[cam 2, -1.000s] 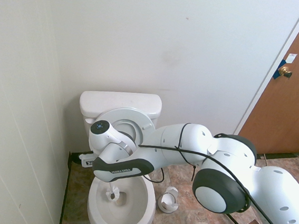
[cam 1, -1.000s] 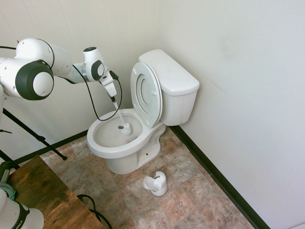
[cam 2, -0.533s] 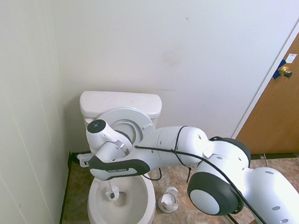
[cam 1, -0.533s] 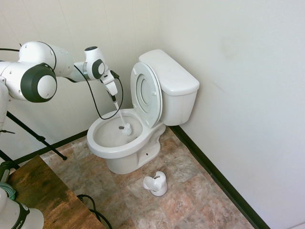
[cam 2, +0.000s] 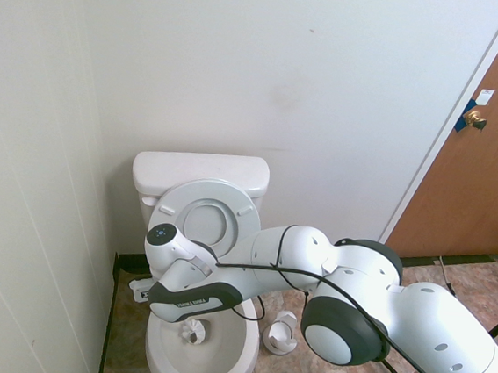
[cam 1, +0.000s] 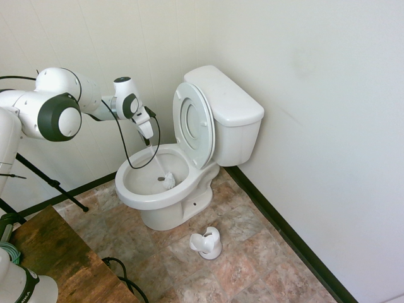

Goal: Clean the toilet

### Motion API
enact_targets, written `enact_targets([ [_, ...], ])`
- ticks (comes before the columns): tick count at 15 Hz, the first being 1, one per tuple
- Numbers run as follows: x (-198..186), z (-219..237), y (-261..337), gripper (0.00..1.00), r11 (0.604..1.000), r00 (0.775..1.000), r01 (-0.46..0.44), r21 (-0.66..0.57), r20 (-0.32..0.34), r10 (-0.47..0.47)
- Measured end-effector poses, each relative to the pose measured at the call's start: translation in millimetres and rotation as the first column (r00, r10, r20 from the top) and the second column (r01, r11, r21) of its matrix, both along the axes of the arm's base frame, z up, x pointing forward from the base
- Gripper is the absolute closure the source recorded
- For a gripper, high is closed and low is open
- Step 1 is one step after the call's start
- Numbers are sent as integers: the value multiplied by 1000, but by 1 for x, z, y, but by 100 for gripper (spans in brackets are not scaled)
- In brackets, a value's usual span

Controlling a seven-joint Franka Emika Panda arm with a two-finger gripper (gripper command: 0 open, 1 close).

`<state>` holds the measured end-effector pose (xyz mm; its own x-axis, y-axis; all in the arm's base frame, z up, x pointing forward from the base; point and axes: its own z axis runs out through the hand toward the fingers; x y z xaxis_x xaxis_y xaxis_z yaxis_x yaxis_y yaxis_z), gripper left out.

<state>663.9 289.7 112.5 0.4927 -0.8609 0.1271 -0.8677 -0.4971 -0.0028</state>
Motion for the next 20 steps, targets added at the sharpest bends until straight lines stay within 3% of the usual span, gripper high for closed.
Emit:
enact_targets([
  [5,-40,-22,-41,100,997,999,41,58,-33,-39],
  [10,-63,-3,-110,100,989,993,115,89,-19,-113],
  [15,-47,22,-150,100,980,985,169,103,26,-173],
  [20,-21,52,-109,100,988,988,121,96,87,-130],
])
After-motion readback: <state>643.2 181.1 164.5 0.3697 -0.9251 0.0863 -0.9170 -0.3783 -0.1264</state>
